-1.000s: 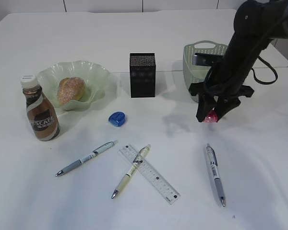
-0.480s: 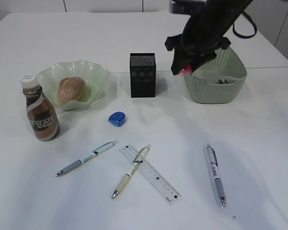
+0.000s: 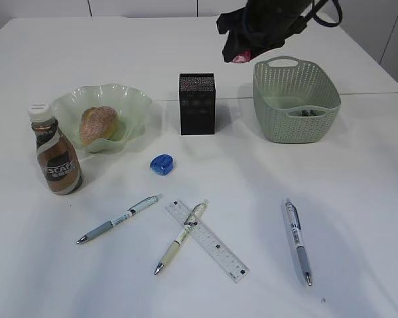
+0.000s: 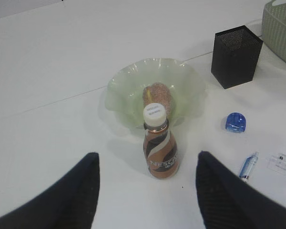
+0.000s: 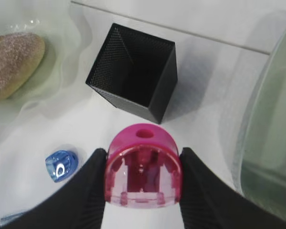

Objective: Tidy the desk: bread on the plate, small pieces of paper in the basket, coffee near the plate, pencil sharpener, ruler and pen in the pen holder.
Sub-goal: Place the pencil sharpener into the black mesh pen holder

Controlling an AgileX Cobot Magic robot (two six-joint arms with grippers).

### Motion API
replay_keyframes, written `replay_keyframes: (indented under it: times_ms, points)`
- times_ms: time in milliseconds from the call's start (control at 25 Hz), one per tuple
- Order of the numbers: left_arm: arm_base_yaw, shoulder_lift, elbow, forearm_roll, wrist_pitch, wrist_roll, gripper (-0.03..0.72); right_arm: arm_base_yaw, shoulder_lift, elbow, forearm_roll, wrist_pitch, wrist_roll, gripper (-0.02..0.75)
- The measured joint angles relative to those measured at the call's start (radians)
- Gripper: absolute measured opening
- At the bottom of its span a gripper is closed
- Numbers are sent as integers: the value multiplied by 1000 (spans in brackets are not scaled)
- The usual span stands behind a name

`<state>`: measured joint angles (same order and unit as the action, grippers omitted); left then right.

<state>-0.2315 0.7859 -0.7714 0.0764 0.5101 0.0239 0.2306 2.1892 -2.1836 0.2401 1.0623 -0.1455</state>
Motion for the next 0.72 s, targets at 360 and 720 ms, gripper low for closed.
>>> replay_keyframes:
  times_ms: [360, 720]
  points:
    - [0, 2, 0, 0, 5, 0, 449, 31, 95, -2, 104, -163, -144, 345]
    - [0, 4, 0, 0, 22, 0, 449, 49, 118, -2, 110, -319, -211, 345]
